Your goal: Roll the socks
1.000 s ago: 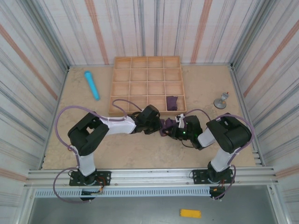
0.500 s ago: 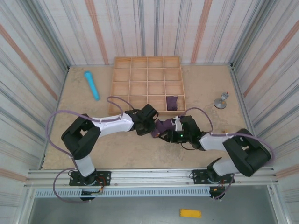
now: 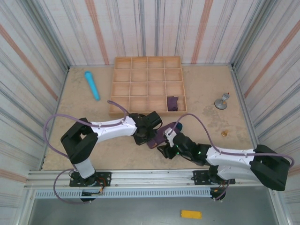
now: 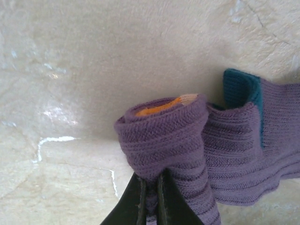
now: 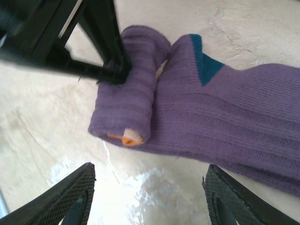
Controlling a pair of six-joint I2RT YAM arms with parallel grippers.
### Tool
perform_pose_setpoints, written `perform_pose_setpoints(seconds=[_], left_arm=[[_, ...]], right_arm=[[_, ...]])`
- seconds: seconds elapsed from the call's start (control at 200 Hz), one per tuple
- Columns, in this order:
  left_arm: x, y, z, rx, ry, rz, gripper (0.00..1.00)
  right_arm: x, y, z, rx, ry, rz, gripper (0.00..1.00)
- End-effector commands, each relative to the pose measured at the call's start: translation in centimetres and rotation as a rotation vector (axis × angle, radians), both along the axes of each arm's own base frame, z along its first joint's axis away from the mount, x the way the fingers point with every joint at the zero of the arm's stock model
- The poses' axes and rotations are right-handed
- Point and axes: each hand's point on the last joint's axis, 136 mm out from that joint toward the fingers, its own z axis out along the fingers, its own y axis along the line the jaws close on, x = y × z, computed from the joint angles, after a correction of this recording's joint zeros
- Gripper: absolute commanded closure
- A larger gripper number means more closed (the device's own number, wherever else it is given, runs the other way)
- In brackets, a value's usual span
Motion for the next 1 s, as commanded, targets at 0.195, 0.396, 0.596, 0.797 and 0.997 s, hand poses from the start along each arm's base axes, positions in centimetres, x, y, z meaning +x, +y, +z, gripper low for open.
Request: perform_pose_setpoints(seconds=[0.195, 0.396, 0.596, 0.797, 0.997], left_arm=[[0.0, -2.3, -0.4, -0.025, 0.104, 0.063, 1.0], [0.2, -2.9, -0.4, -0.022, 0.116, 0.059, 1.0], [0.3, -2.7, -0.2, -0.018, 0.106, 0.056, 1.0], [0.1, -2.9, -0.4, -0.027, 0.114, 0.049, 1.0], [0.2, -3.3, -0.4, -0.045, 0.109, 0.036, 1.0]], right_arm=[[0.7, 0.7, 1.8, -0.084, -0.327, 0.024, 0.36], [1.3, 1.7, 1.0, -0.123, -0.374, 0.018, 0.37], [2.5, 2.0, 0.7, -0.134, -0.404, -0.05, 0.37], [3.3, 1.7, -0.6, -0.166, -0.392, -0.093, 0.41], [3.2, 1.2, -1.7, -0.166, -0.342, -0.12, 0.59]])
